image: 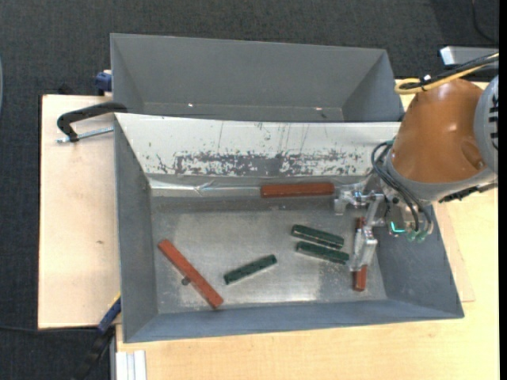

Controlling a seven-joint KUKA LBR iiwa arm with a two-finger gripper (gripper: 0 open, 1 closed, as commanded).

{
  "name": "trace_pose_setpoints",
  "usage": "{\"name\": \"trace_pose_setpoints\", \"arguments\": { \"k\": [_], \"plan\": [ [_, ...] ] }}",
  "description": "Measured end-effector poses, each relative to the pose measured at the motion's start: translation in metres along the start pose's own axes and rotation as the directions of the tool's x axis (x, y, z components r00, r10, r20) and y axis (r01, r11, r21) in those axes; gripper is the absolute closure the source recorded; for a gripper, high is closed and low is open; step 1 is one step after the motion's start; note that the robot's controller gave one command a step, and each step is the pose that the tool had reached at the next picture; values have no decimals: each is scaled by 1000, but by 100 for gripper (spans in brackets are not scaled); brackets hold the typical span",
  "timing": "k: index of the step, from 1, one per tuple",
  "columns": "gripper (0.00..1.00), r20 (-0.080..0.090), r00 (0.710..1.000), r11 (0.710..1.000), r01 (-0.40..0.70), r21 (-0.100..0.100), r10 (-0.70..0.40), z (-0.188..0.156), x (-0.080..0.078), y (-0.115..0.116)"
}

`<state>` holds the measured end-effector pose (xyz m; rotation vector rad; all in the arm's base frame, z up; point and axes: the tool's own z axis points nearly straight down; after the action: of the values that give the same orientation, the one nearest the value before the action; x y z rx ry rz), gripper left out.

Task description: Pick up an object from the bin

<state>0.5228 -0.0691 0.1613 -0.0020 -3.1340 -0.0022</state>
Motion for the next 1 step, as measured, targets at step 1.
{"name": "trace_pose_setpoints", "arguments": {
  "k": [1],
  "plan": [
    [0, 3, 1000, 1000, 1, 0, -1, -2, 0, 0]
  ]
}}
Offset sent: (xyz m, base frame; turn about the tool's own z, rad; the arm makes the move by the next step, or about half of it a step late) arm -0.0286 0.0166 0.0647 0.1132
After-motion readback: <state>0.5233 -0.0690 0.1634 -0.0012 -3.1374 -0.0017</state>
